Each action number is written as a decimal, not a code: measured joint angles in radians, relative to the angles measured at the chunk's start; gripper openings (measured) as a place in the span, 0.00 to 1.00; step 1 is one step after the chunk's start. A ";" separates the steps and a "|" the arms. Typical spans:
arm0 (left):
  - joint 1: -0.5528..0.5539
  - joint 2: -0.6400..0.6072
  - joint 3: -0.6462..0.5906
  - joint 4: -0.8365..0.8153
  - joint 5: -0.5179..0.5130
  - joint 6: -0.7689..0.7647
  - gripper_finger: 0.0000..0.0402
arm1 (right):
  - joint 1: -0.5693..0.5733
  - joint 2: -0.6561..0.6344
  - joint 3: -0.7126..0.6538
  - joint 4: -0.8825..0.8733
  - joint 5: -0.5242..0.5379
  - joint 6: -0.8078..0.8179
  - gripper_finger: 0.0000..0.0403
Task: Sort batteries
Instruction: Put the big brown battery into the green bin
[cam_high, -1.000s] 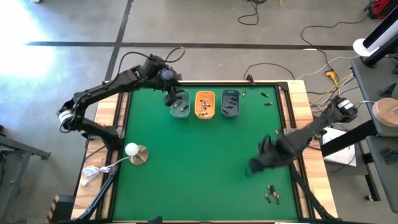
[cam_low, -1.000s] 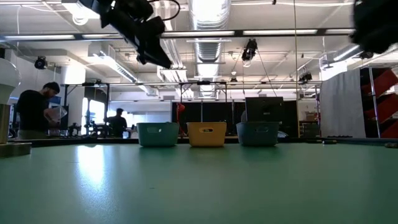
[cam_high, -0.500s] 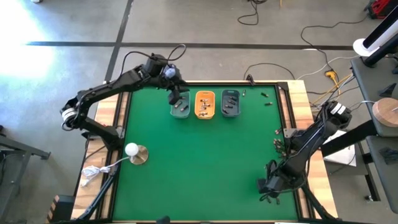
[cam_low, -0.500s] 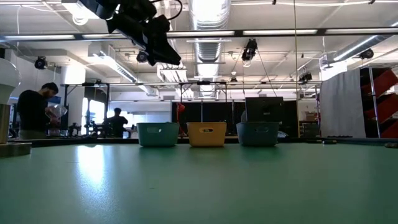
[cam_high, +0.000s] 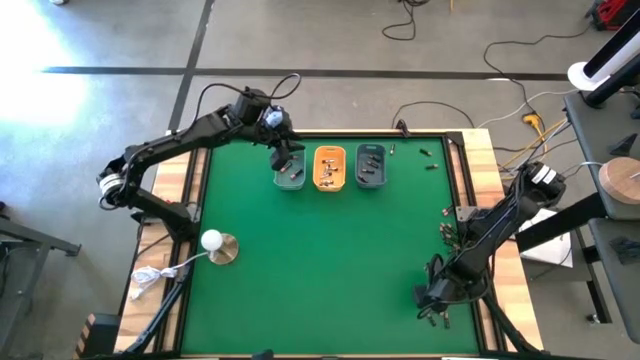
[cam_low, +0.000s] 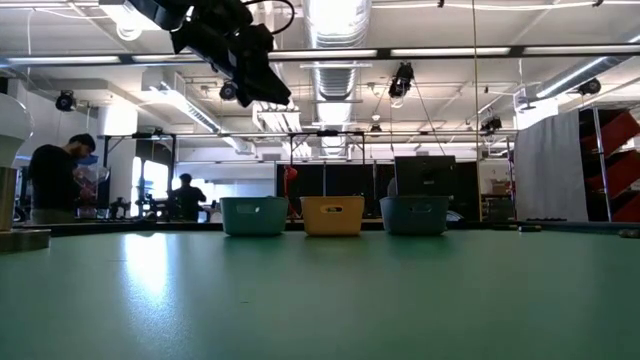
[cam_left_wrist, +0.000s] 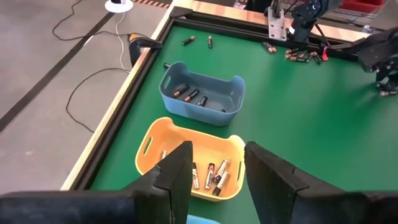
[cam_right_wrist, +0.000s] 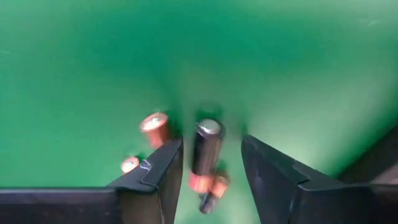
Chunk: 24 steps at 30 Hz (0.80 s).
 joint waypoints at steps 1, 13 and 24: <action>0.000 0.000 0.000 0.000 0.000 -0.010 0.31 | 0.001 0.003 -0.007 0.014 0.001 0.000 0.37; -0.043 -0.069 0.000 -0.006 0.000 -0.007 0.31 | -0.015 -0.003 -0.061 0.075 -0.040 0.010 0.13; -0.079 -0.194 -0.114 0.205 0.214 -0.108 0.31 | -0.287 -0.176 0.135 -0.543 0.180 -0.314 0.09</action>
